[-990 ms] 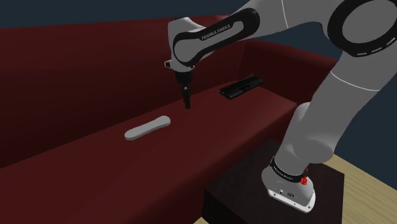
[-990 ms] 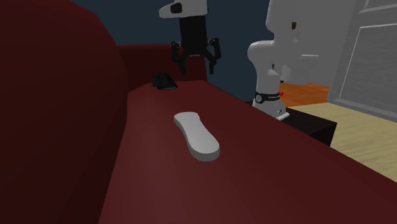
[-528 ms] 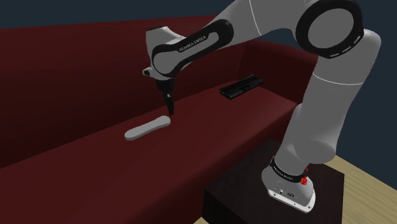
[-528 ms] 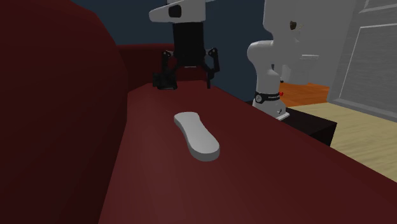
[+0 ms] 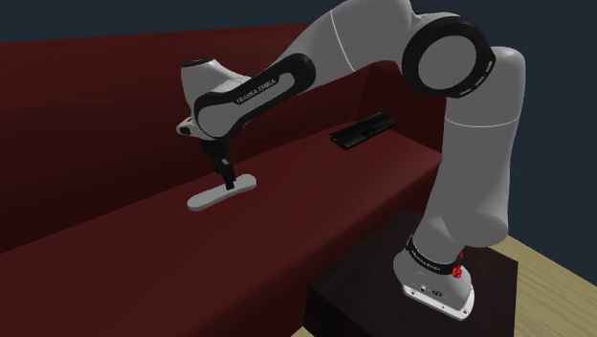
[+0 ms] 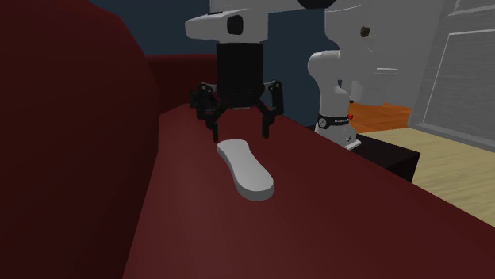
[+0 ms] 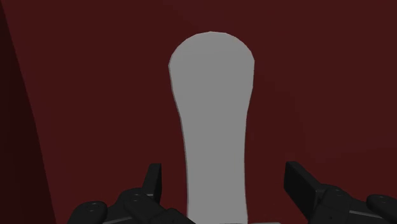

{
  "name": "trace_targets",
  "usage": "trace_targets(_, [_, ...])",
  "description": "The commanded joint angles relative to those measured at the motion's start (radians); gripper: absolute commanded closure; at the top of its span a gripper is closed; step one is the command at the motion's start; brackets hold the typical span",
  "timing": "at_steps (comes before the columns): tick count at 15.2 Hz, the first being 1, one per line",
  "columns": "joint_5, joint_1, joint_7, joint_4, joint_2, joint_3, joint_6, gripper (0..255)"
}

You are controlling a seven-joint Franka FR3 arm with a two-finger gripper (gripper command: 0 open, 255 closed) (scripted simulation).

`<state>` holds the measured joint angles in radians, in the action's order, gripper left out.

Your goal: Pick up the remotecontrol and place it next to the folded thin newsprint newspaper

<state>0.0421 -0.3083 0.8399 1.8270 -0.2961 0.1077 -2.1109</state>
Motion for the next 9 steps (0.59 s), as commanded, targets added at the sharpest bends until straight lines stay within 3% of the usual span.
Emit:
trace_targets(1, [0.005, -0.006, 0.01, -0.009, -0.021, 0.005, -0.017, 0])
trace_targets(9, [0.012, -0.007, 0.006, 0.026, -0.062, 0.002, -0.092, 0])
